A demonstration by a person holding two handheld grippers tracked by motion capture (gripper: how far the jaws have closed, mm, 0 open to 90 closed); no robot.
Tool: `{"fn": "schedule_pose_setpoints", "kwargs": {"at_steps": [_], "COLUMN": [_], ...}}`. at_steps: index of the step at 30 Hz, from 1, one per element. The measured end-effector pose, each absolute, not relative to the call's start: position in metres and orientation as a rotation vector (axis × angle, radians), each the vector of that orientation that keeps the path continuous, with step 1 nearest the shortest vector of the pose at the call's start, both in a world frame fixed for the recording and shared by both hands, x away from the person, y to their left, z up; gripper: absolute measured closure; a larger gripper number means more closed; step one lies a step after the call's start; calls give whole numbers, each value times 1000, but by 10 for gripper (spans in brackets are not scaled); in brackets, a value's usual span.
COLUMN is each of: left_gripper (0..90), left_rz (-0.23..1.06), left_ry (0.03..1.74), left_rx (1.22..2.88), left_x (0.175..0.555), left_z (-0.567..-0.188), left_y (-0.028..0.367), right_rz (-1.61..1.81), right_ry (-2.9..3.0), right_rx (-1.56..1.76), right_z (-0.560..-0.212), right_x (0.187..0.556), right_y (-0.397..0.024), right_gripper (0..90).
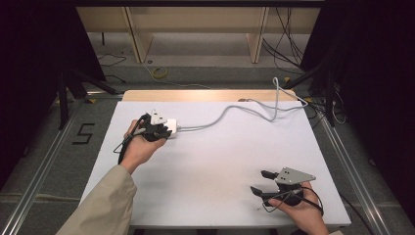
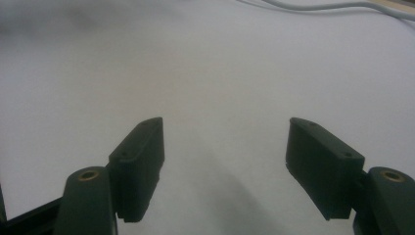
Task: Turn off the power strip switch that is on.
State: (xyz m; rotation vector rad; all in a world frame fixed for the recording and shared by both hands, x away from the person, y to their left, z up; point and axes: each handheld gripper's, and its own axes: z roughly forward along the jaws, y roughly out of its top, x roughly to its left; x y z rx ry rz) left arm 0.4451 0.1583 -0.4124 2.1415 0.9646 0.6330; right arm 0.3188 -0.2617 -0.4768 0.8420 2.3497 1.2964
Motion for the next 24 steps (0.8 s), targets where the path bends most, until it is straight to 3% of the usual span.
{"fn": "schedule_pose_setpoints", "kwargs": {"at_steps": [3, 12, 24], "left_gripper": [659, 372, 306], "left_rz": [620, 584, 553], "left_ry": [950, 892, 808], "left_rx": [2121, 2061, 2023], "left_x": [436, 412, 372], "left_z": [-412, -421, -443], "left_y": [158, 156, 168], "right_rz": [1297, 1296, 1299], "right_ry": [2351, 2350, 2348], "right_rx": [840, 843, 842], "right_z": [-477, -477, -477], "right_x": [319, 319, 319], "right_y": [-262, -262, -262], "right_gripper": [315, 315, 315]}}
